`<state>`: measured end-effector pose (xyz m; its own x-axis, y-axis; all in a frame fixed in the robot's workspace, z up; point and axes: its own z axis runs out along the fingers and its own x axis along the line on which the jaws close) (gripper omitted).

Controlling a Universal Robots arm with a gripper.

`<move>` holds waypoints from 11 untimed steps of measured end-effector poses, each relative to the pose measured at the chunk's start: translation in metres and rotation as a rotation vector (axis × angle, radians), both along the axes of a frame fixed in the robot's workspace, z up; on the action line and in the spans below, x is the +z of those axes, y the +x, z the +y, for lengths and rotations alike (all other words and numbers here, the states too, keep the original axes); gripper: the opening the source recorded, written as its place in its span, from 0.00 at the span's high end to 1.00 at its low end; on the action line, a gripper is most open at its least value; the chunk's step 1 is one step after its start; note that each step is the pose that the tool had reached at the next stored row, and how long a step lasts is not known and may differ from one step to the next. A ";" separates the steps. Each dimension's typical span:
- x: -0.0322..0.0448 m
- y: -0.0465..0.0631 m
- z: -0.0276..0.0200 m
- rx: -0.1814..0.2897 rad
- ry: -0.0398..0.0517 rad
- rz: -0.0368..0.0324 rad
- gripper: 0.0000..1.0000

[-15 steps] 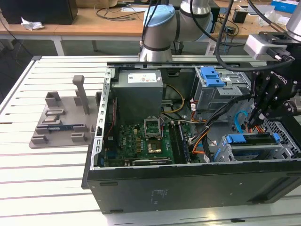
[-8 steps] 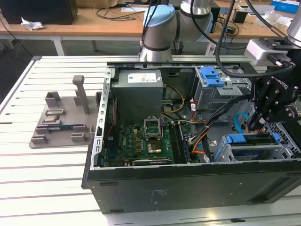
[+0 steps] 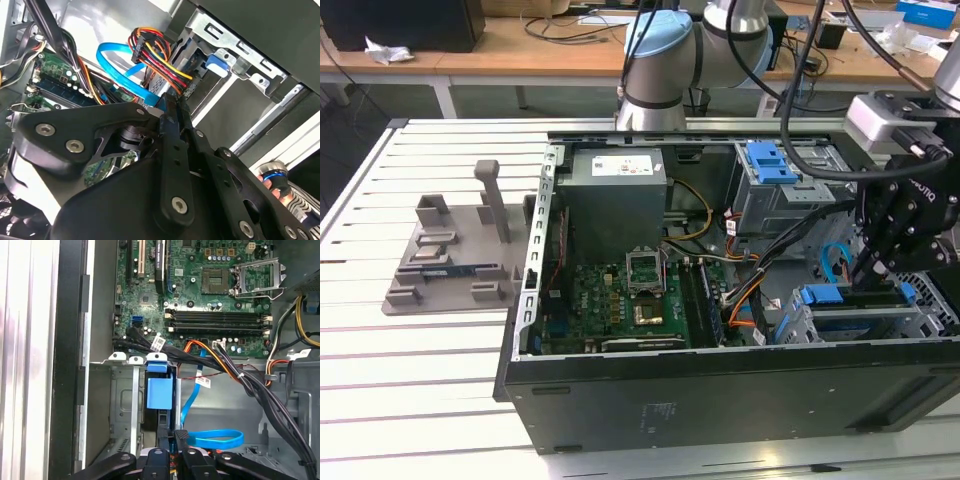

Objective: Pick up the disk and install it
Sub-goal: 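Insert the second disk wire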

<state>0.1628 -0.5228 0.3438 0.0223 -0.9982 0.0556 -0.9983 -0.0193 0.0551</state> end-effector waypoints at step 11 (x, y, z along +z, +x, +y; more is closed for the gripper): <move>-0.0007 0.000 -0.0032 0.000 0.0011 -0.0006 0.84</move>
